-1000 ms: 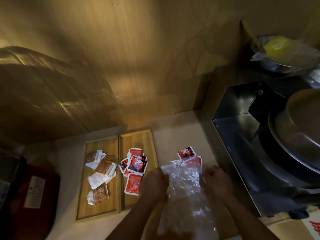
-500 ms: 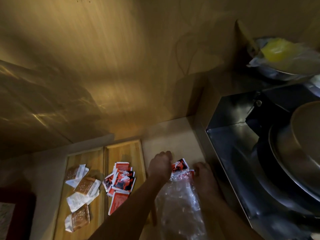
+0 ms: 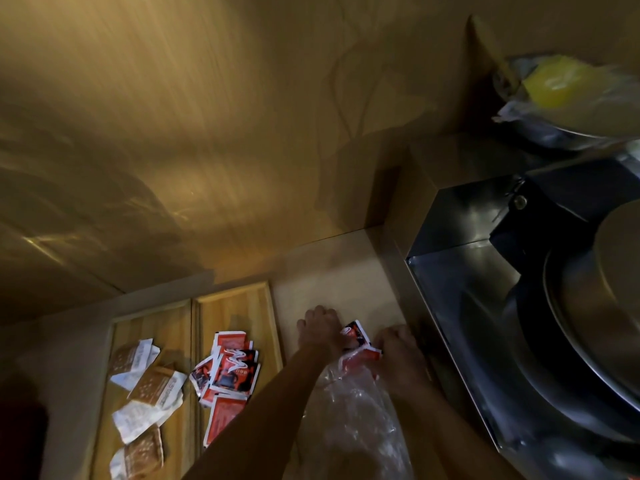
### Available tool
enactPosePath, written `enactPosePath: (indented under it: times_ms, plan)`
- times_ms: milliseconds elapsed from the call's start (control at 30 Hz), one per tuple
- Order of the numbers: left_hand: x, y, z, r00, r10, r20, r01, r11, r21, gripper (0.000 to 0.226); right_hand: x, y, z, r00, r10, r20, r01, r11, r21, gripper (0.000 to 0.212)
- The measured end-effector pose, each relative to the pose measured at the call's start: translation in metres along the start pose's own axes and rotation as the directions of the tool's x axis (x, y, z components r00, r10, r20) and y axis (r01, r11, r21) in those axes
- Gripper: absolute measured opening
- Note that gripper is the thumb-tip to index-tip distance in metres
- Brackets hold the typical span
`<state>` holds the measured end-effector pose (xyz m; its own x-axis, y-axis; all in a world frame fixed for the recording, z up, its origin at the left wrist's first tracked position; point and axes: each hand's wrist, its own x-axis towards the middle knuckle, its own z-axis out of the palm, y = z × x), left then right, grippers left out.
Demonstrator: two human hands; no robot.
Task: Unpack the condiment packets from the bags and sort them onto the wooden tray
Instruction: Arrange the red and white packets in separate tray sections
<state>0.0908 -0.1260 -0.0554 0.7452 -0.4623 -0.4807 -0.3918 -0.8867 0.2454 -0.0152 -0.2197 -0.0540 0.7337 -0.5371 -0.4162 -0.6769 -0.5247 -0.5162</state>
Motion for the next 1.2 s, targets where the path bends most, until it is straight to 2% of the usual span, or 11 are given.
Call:
enactPosePath:
  times_ms: [100,167,233,367,533,600,733,833,900,1033,1200]
  plan:
    - [-0.002,-0.001,-0.004,0.999,-0.005,-0.034,0.003,0.998,-0.065,0.050,0.002,0.000,-0.001,1.000,-0.003,0.011,0.004,1.000,-0.021,0.035]
    - [-0.006,-0.005,-0.006,0.997,-0.027,-0.073,0.011,0.977,-0.212,0.033,0.003,-0.002,-0.004,1.000,-0.016,0.021,0.017,0.996,-0.088,0.033]
    - [-0.009,-0.010,-0.008,0.994,-0.067,-0.084,0.029,0.919,-0.393,0.029,0.006,-0.003,-0.006,1.000,-0.025,-0.010,0.024,0.989,-0.146,0.016]
    - [-0.013,-0.016,-0.005,0.985,-0.134,-0.112,0.052,0.837,-0.545,0.028,0.005,-0.002,-0.003,1.000,-0.007,0.008,0.007,0.998,-0.058,0.051]
    - [-0.014,-0.022,0.000,0.979,-0.152,-0.134,0.023,0.740,-0.673,0.007,0.004,0.002,0.008,1.000,-0.016,-0.013,0.013,0.978,-0.208,0.037]
    - [-0.015,-0.022,0.000,0.980,-0.148,-0.134,0.004,0.683,-0.730,0.021,0.008,0.001,0.009,0.999,-0.037,0.011,0.038,0.969,-0.245,0.035]
    - [-0.020,-0.027,-0.009,0.970,-0.171,-0.170,-0.026,0.627,-0.778,0.019,0.009,-0.001,0.005,1.000,-0.026,0.006,0.026,0.999,0.021,0.020]
    - [-0.026,-0.033,-0.017,0.956,-0.227,-0.187,-0.061,0.467,-0.882,0.030,0.005,0.001,-0.001,1.000,0.010,-0.005,-0.008,0.969,0.246,0.027]
    - [-0.036,-0.038,-0.026,0.944,-0.274,-0.182,-0.077,0.353,-0.932,0.032,-0.001,-0.006,-0.009,0.999,0.037,-0.003,-0.032,0.894,0.447,0.031]
    - [-0.063,-0.057,-0.042,0.938,-0.307,-0.160,-0.078,0.263,-0.962,0.035,-0.017,-0.032,-0.030,0.999,-0.044,-0.004,0.035,0.749,0.662,0.017]
    - [-0.097,-0.072,-0.040,0.941,-0.332,-0.063,0.003,0.193,-0.981,0.033,-0.038,-0.063,-0.029,0.959,-0.129,0.251,-0.151,0.520,0.841,0.010]
